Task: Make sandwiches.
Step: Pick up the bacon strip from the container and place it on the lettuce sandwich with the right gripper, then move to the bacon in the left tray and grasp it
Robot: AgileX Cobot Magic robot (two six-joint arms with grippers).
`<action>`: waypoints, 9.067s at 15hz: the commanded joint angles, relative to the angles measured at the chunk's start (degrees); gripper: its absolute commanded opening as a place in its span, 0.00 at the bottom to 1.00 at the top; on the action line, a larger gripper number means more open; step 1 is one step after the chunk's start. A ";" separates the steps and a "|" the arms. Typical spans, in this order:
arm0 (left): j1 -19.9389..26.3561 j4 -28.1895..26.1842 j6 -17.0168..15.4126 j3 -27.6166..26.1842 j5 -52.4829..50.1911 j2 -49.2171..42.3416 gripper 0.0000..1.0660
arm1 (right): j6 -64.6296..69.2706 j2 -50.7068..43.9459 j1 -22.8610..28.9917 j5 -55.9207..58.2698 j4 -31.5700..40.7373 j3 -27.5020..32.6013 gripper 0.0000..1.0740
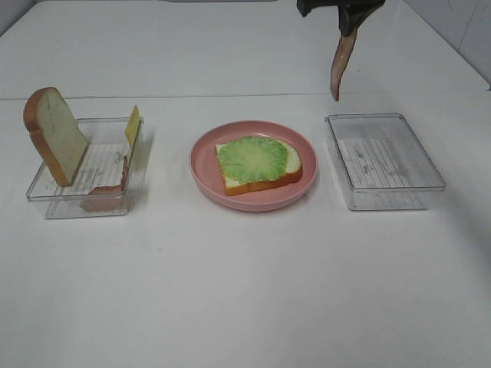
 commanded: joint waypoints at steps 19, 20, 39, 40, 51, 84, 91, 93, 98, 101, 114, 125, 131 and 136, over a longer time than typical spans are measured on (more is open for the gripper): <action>-0.23 -0.11 0.06 0.06 -0.23 -0.40 0.94 | -1.78 4.70 13.98 0.57 16.73 -0.17 0.00; -0.23 -0.11 0.06 0.06 -0.23 -0.40 0.94 | -1.78 5.16 14.09 0.34 17.19 -0.17 0.00; -0.23 -0.11 0.06 0.06 -0.23 -0.40 0.94 | -1.60 9.11 14.04 -6.47 21.03 -0.17 0.00; -0.23 -0.11 0.06 0.06 -0.23 -0.40 0.94 | -1.60 9.11 13.98 -6.65 20.86 -0.17 0.00; -0.23 -0.11 0.06 0.06 -0.23 -0.40 0.94 | 0.97 14.15 13.92 -7.73 5.39 -0.17 0.00; -0.23 -0.11 0.06 0.06 -0.23 -0.40 0.94 | 5.16 2.12 13.81 6.59 -9.28 -0.17 0.72; -0.23 -0.11 0.06 0.06 -0.23 -0.40 0.94 | 7.45 -12.89 11.06 7.05 -8.08 10.60 0.72; -0.23 -0.11 0.06 0.06 -0.23 -0.40 0.94 | 8.59 -18.28 8.02 7.05 -7.68 17.65 0.72; -0.23 -0.11 0.06 0.06 -0.23 -0.40 0.94 | 9.00 -30.77 4.35 7.05 -7.85 33.86 0.72; -0.23 -0.11 0.06 0.06 -0.23 -0.40 0.94 | 12.38 -42.34 4.35 6.99 -8.54 45.15 0.72; -0.23 -0.11 0.06 0.06 -0.23 -0.40 0.94 | 14.73 -88.01 4.47 6.99 -7.68 85.66 0.72; -0.23 -0.11 0.06 0.06 -0.23 -0.40 0.94 | 10.20 -107.14 -5.16 0.97 -1.20 99.64 0.72; -0.23 -0.11 0.06 0.06 -0.23 -0.40 0.94 | 2.46 -118.20 -17.48 -4.64 4.18 102.33 0.79; -0.23 -0.11 0.06 0.06 -0.23 -0.40 0.94 | 2.64 -127.88 -17.53 -6.19 4.98 103.25 0.79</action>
